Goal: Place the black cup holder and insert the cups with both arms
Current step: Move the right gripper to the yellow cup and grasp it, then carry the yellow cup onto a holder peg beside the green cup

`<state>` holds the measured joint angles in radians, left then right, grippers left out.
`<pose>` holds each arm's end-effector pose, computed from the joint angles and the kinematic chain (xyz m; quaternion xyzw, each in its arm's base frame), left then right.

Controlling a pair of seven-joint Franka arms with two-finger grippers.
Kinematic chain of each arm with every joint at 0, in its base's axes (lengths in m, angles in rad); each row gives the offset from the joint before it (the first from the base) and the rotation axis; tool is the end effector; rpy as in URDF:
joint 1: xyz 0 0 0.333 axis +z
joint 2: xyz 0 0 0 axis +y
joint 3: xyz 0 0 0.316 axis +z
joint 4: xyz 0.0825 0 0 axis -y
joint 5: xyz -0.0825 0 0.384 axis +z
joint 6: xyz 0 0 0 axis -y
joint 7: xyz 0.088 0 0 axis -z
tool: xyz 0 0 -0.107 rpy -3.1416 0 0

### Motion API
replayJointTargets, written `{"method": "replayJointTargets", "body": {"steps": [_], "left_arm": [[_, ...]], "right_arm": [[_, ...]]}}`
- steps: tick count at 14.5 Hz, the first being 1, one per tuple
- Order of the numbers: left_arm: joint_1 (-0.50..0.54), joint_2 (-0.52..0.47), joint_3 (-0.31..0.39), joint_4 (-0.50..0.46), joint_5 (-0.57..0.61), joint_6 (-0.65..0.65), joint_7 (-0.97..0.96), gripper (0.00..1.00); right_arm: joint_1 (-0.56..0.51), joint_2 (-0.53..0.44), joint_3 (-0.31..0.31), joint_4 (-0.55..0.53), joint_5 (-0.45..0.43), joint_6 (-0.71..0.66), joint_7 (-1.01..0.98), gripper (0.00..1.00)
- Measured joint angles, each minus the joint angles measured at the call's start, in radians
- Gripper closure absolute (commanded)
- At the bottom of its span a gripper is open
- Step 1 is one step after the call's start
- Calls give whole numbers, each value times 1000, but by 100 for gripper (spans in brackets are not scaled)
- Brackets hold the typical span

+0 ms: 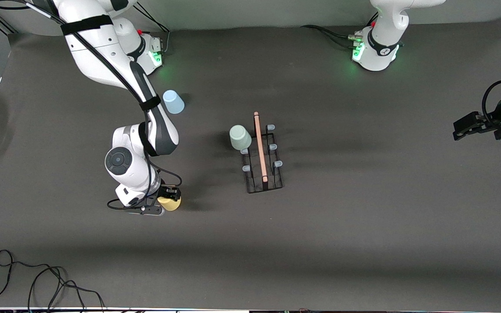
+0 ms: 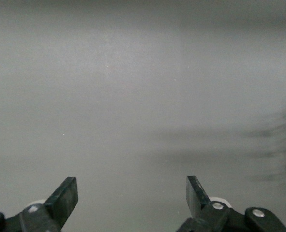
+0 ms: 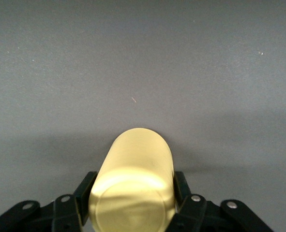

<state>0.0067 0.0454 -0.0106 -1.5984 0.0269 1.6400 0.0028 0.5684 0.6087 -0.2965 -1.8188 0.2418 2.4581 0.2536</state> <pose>0.5734 0.0006 0.5919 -0.9999 0.0043 0.0019 0.0132 0.6282 0.1898 0.2199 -0.9980 0.0546 -0.0331 0.0047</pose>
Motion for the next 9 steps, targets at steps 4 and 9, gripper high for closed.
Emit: {"method": "replayJointTargets", "body": {"steps": [4,9], "left_arm": [[1,13,1,8,1,6,0,0],[2,24,3,24,2,7,0,0]], "right_arm": [[0,-51,-2,92,41,-191,5,100],[21,-142,4,178,59,-323,152,100]]}}
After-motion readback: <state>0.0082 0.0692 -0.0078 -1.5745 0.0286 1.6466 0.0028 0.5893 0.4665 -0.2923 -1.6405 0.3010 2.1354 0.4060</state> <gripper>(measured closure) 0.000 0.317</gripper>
